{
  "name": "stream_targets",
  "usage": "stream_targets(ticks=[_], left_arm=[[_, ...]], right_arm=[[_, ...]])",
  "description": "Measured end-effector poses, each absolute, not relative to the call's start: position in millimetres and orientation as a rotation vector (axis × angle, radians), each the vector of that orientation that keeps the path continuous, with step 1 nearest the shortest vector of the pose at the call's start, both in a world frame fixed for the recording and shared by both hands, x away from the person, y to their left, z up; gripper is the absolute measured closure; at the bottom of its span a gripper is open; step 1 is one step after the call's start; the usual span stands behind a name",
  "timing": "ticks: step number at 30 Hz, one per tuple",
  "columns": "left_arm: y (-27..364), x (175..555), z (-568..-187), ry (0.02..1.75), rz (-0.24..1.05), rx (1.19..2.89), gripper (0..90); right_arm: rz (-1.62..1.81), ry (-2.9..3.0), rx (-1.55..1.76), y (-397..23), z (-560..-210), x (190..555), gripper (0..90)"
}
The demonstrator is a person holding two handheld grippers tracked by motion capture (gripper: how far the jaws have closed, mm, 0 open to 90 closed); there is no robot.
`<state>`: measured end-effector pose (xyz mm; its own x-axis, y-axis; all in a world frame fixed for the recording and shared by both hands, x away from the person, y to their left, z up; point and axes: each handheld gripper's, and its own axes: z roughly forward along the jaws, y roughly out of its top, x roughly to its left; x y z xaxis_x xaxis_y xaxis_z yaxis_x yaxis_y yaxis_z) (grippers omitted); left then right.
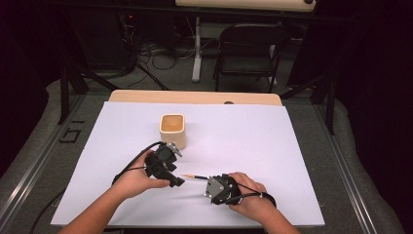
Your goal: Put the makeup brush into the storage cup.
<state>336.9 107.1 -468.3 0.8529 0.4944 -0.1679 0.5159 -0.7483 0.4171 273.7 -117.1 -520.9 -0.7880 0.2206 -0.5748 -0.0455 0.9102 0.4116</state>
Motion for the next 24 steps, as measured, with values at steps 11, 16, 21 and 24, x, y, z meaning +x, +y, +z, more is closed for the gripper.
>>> stream_targets(ticks=[11,16,21,24], left_arm=[[116,338,-479,0.805,-0.08,2.464,44.2],[120,338,-482,0.828,-0.088,2.433,44.8],[125,338,-483,0.851,-0.087,2.371,46.0],[126,338,-483,0.855,-0.084,2.352,47.8]], right_arm=[[0.656,2.471,0.286,-123,-515,281,85.0],[0.746,2.493,0.391,-127,-514,284,85.0],[0.859,2.527,0.511,-133,-513,289,85.1],[0.895,2.529,0.569,-134,-514,292,85.0]])
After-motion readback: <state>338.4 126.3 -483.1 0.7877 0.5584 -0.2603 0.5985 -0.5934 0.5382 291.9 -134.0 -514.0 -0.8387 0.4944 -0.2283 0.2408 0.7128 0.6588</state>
